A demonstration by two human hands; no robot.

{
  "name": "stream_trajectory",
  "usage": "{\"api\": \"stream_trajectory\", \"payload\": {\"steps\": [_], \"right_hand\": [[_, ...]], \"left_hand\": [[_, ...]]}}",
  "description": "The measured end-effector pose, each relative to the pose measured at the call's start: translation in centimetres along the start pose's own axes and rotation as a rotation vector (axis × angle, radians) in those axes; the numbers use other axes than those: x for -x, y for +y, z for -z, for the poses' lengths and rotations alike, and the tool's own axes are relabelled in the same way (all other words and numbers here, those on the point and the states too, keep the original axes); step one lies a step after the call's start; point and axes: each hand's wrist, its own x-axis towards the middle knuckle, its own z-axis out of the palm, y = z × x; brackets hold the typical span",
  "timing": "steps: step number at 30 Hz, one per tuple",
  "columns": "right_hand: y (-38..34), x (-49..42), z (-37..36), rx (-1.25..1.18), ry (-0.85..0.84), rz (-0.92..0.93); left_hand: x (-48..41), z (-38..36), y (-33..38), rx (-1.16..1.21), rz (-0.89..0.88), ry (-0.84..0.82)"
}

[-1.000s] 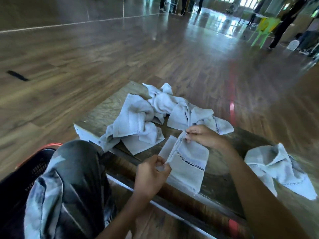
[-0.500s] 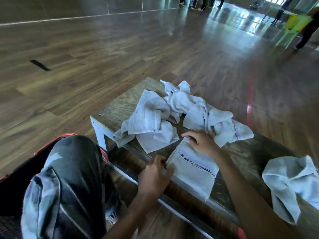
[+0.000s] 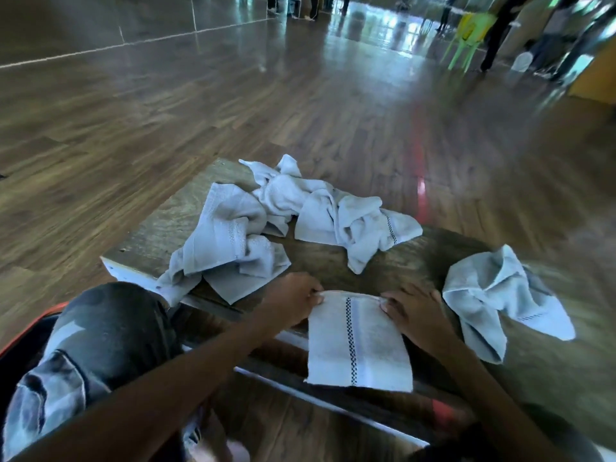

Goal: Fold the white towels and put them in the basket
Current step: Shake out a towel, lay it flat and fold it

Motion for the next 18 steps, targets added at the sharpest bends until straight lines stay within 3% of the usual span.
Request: {"api": "stream_trajectory", "payload": {"steps": [5,18], "right_hand": [[1.3,2.5,0.6,-0.111,-0.018,-0.128],[1.7,4.0,1.1,-0.228,0.11,-0.056]], "left_hand": [[-1.8,-1.2,0.7,0.273,-0.008,0.016],[-2.2,-2.5,1.2,0.313,-0.121,0.112]]}}
